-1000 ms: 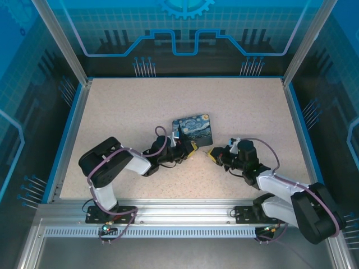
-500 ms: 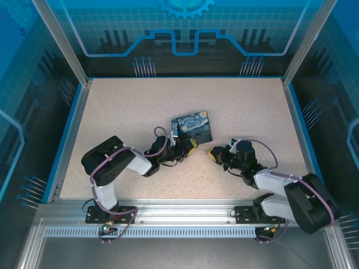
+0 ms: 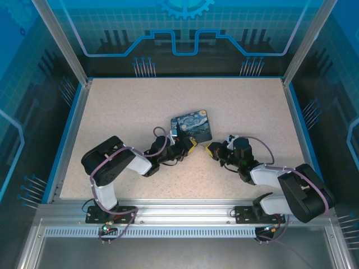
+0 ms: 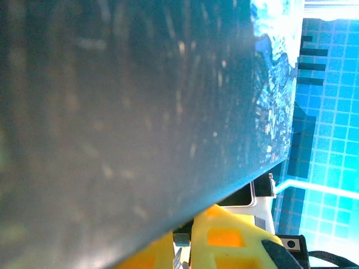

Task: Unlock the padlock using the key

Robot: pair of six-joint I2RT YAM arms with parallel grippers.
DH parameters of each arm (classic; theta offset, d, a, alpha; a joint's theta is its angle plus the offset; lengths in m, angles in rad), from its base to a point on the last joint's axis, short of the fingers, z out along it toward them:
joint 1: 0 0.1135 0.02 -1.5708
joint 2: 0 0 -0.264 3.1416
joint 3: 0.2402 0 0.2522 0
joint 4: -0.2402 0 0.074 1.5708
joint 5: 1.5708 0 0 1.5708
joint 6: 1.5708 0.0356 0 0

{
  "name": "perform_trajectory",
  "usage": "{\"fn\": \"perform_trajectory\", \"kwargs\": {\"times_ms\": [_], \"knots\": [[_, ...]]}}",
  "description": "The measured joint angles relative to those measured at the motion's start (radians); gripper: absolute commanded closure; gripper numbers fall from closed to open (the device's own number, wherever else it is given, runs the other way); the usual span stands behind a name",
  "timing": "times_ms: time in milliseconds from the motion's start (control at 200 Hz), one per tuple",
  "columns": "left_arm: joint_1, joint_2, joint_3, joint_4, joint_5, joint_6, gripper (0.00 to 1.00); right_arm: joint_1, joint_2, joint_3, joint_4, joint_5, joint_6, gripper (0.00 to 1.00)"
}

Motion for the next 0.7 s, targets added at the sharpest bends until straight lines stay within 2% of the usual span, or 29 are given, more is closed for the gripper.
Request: {"fn": "perform_trajectory", "kwargs": {"times_ms": [700], "knots": [[0.0,0.002,0.002,0.024,-0.026,-0.05,1.0,0.033,0.12,0.037,0.073,0.04,0.048,1.0]]}}
